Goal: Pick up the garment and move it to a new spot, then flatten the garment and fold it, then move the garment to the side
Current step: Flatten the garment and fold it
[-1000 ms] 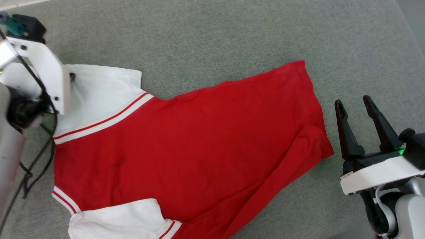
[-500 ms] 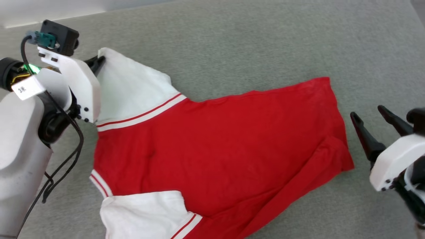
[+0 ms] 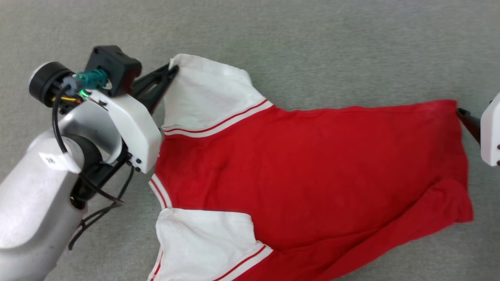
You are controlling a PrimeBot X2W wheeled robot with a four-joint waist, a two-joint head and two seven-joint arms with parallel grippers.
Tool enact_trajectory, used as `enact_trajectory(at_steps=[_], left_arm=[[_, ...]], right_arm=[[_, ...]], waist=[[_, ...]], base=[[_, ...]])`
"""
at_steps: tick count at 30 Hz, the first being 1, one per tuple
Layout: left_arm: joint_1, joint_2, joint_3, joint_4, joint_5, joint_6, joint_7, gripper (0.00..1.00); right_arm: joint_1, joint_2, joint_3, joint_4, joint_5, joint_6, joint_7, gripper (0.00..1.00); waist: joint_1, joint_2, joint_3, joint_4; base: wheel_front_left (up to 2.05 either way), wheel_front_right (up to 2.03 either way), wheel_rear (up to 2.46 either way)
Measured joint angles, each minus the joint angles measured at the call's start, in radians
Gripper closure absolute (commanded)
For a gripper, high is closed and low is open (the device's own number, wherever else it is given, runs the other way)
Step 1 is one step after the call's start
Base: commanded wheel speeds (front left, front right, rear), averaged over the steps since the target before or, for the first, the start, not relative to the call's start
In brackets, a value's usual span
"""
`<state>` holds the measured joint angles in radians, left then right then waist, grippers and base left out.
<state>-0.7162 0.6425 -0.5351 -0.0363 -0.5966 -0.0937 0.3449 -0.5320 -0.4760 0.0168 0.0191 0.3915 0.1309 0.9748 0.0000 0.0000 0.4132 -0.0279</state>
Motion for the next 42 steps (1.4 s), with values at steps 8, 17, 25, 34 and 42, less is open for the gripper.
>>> enact_trajectory(at_steps=[8,17,25,34,42], left_arm=[[0.028,-0.006,-0.017,-0.14,0.021,0.028,-0.005,1.0],[0.033,-0.011,-0.026,-0.159,0.026,0.041,-0.009,1.0],[0.062,-0.016,-0.026,-0.1,0.021,0.051,-0.043,1.0],[0.161,-0.012,-0.025,-0.08,0.001,0.073,-0.086,1.0],[0.338,0.027,-0.036,-0.122,-0.026,0.121,-0.109,1.0]], right_arm=[[-0.095,-0.044,0.072,0.181,-0.06,0.0,0.006,0.0],[-0.117,-0.052,0.129,0.286,-0.05,-0.002,-0.025,0.09],[-0.119,-0.035,0.145,0.339,-0.011,-0.001,-0.153,1.0],[-0.012,-0.031,0.116,0.308,0.075,0.0,-0.259,1.0],[0.2,-0.044,0.072,0.214,0.135,0.0,-0.301,1.0]], waist=[[0.0,0.0,0.049,0.074],[0.0,0.0,0.071,0.104],[0.0,0.0,0.039,0.096],[0.0,0.0,-0.066,0.082],[-0.0001,0.0,-0.163,0.076]], base=[[0.0,0.0,0.0],[0.0,0.0,0.0],[0.0,0.0,0.0],[0.0,0.0,0.0],[0.0,0.0,0.0]])
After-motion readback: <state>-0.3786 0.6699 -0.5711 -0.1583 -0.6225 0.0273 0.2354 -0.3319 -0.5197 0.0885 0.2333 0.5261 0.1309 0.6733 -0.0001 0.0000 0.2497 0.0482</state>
